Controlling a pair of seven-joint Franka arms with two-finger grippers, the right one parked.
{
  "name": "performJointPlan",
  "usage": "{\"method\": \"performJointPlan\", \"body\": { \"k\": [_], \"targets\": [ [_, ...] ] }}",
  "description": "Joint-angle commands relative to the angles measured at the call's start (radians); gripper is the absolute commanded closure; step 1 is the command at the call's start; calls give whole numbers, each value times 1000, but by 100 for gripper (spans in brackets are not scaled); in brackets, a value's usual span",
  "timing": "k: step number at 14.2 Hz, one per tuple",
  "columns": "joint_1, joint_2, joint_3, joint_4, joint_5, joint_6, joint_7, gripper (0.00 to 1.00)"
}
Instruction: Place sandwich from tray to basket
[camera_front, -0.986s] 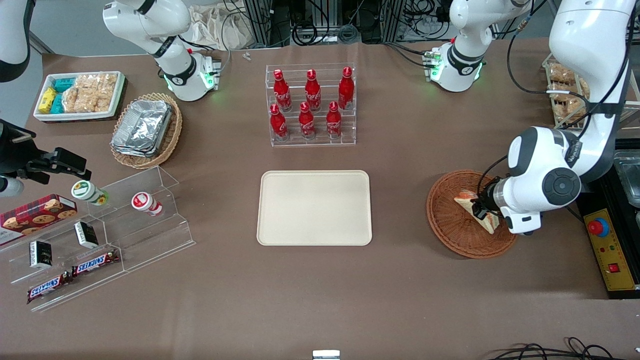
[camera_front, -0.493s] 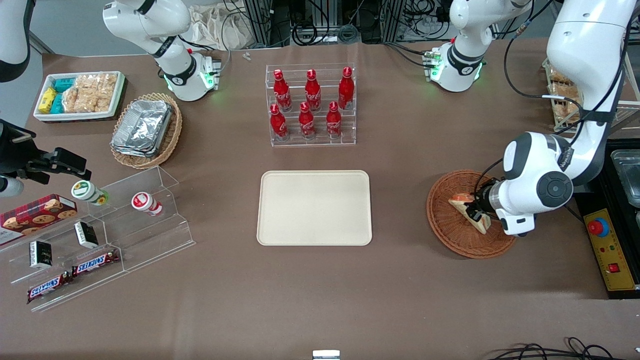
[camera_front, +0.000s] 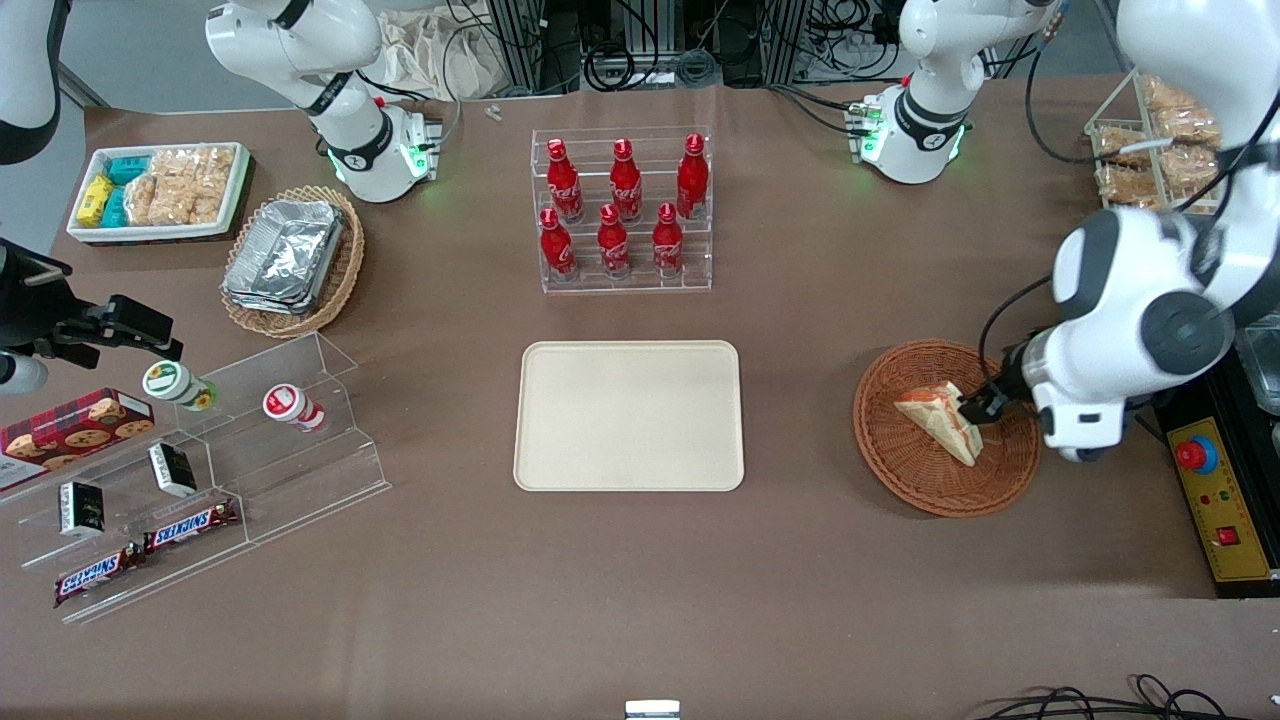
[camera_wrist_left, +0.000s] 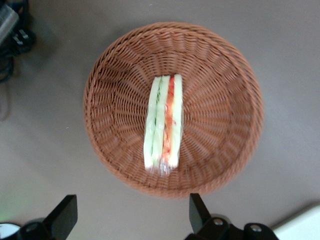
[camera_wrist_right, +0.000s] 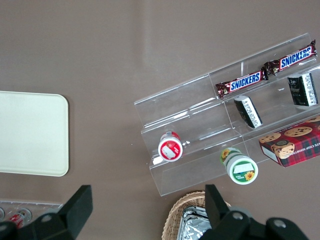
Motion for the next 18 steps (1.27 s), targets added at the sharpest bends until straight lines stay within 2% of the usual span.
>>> {"method": "performJointPlan", "body": {
  "k": [1, 3, 6, 7, 10, 12, 14, 18],
  "targets": [
    [23, -96, 0, 49, -74, -77, 230, 0],
    [69, -150, 0, 96, -149, -174, 411, 0],
    [76, -150, 26, 230, -165, -287, 667, 0],
    [35, -146, 80, 262, -165, -304, 723, 0],
    [-255, -149, 340, 276, -157, -288, 742, 0],
    [-367, -150, 436, 298, -157, -285, 732, 0],
    [-440, -173, 494, 284, -151, -324, 746, 0],
    [-438, -189, 493, 294, -148, -371, 817, 0]
  ]
}}
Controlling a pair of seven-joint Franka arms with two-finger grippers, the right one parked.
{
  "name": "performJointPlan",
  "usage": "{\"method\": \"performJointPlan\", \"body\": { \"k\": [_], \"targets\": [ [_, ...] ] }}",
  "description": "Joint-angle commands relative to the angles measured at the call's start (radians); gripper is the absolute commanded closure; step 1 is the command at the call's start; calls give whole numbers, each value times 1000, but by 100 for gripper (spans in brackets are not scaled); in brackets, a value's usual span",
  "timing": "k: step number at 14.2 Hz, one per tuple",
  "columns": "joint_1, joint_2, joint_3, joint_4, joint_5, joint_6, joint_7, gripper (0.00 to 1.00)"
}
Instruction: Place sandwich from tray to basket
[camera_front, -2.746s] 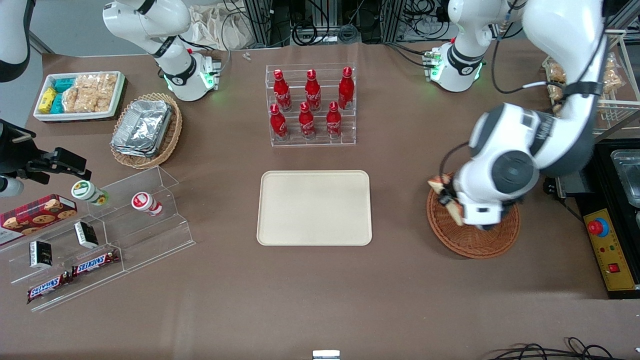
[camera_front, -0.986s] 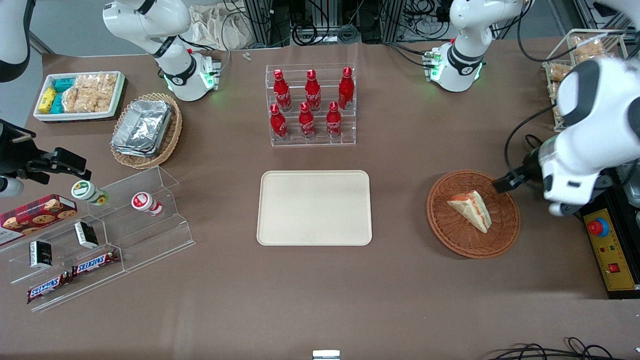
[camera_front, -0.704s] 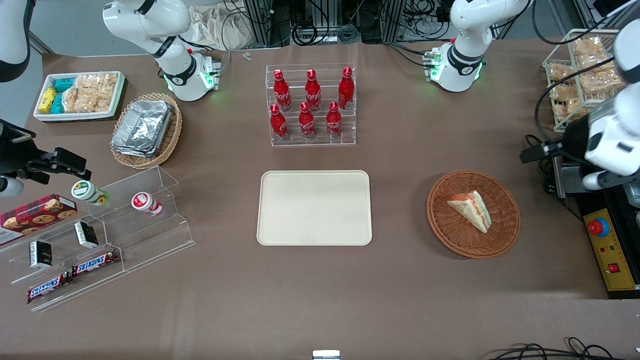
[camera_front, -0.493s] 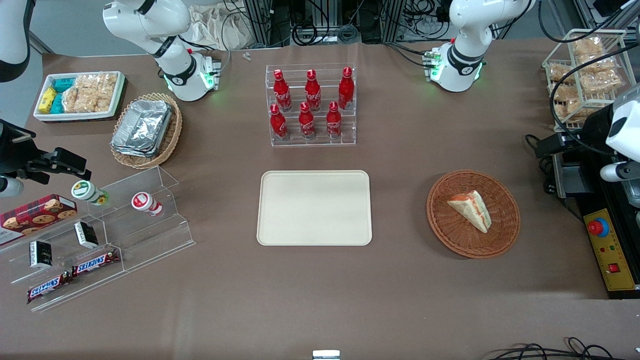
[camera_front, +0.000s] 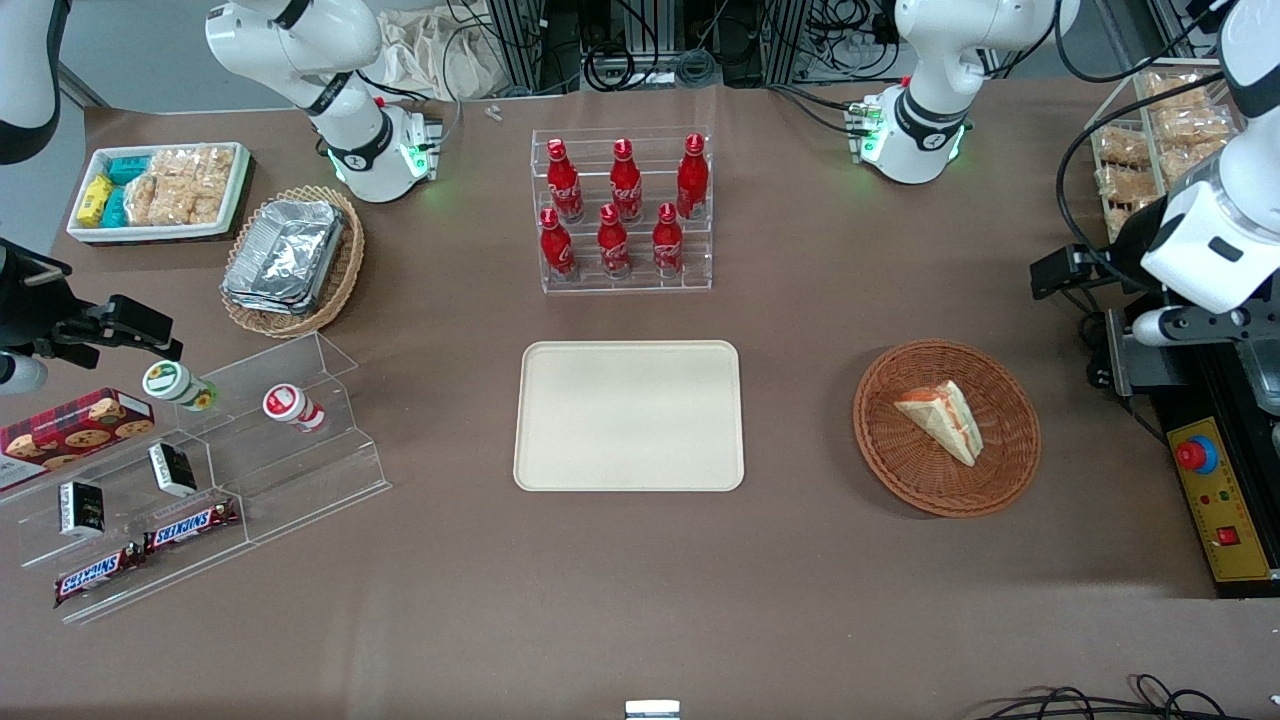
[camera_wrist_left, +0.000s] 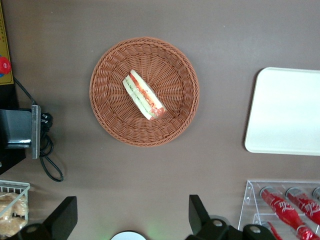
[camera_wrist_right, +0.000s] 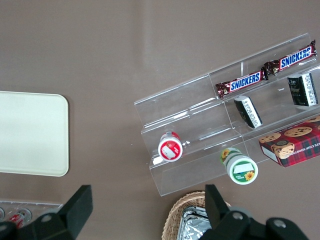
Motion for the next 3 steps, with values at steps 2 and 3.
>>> {"method": "performJointPlan", "body": {
  "k": [2, 3],
  "targets": [
    [-10, -6, 21, 25, 5, -29, 60, 0],
    [-10, -4, 21, 23, 6, -27, 57, 0]
  ]
}}
